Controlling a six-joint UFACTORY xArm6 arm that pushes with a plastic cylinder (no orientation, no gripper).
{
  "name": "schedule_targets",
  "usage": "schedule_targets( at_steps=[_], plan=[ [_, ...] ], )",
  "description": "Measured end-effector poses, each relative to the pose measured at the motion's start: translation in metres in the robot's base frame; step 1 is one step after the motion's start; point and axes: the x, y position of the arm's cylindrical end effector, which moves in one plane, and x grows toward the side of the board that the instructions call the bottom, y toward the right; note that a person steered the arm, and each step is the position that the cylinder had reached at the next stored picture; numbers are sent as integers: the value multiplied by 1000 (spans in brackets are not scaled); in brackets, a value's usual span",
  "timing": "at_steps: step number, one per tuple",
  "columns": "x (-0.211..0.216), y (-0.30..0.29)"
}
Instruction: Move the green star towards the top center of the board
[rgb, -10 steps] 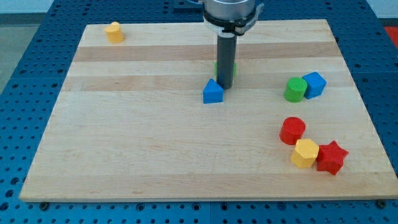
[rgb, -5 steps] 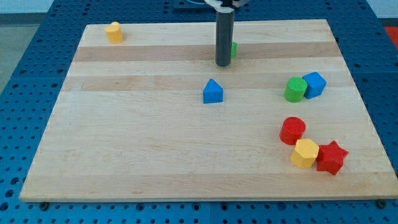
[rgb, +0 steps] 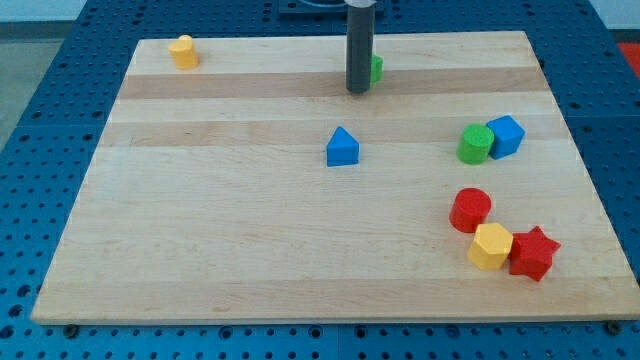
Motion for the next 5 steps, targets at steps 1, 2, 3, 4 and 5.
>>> schedule_targets(
  at_steps=[1, 2, 3, 4, 5],
  plan=[
    [6, 0],
    [22, 2],
    [27, 25],
    [17, 53],
    [-4, 55]
  ],
)
